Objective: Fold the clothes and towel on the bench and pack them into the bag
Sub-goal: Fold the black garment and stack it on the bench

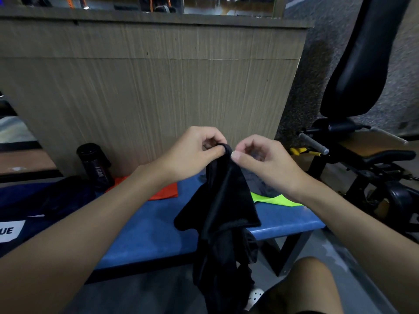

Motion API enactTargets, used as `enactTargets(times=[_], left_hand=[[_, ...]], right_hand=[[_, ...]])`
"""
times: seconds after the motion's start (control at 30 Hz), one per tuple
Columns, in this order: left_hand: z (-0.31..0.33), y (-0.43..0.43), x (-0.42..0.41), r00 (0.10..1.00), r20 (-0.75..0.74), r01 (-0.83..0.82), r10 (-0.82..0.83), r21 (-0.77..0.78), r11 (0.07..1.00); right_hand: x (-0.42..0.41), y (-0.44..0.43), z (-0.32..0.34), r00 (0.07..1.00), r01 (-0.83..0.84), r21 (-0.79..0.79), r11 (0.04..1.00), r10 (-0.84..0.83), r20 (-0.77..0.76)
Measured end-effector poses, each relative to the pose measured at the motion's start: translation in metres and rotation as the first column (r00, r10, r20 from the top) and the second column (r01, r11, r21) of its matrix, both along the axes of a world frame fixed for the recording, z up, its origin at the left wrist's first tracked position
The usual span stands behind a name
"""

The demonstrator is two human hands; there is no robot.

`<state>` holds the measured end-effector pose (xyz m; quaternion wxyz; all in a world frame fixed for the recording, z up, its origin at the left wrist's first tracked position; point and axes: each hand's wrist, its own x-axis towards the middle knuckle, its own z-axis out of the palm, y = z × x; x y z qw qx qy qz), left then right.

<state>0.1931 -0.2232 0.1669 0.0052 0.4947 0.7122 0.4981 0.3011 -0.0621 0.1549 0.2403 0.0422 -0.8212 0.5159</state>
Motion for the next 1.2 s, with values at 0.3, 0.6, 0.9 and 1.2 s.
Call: enactTargets(times=[0.3,0.6,0.9,1.2], left_hand=[[-0.01,-0.008,-0.015,0.984,-0.055,-0.17,0.169,-0.02,0.985],[-0.012,-0.006,-0.014,0.982,0.099,-0.165,0.16,0.05,0.985],[-0.027,0.003,-0.005,0.994,-0.088,-0.071,0.057,-0.162,0.984],[-0.034,0.03,-0.001,0.97,-0.241,-0.069,0.019,-0.2,0.977]], right_hand=[[-0.004,0.006,-0.004,0.998,0.065,-0.001,0.998,-0.065,0.005],[-0.007,0.022,-0.009,0.992,0.098,0.095,0.991,-0.105,0.066],[0.009,0.038,-0.004,0.962,0.257,0.251,0.933,-0.273,0.028],[0.064,0.082,-0.011,0.845,0.476,0.369,0.798,-0.531,0.057]])
